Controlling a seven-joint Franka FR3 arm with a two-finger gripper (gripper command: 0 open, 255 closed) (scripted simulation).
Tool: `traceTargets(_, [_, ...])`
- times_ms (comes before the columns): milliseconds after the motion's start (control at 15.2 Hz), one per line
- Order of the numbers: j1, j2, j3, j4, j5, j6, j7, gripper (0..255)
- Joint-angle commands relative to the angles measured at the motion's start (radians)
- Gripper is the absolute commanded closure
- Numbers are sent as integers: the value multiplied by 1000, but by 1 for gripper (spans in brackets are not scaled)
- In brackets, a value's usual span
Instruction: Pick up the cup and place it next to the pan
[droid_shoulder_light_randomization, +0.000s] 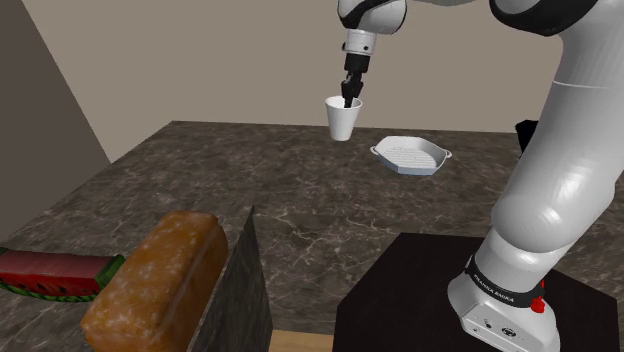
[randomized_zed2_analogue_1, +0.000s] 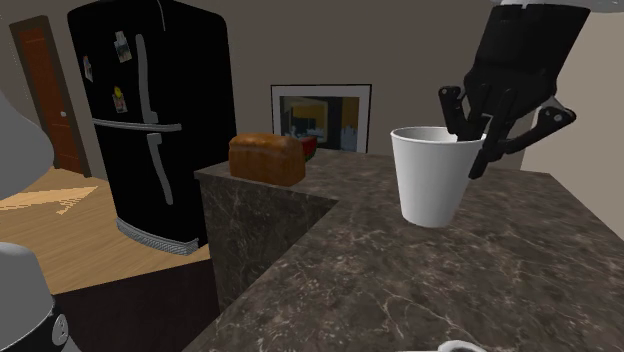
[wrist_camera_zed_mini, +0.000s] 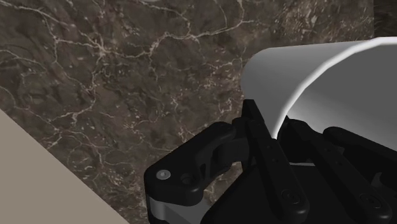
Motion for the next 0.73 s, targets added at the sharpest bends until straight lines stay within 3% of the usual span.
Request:
traceTargets(0, [1,3,1,-23,2,26,-4,255])
traceTargets(660, [2,37,4,-114,15,149,-29,255])
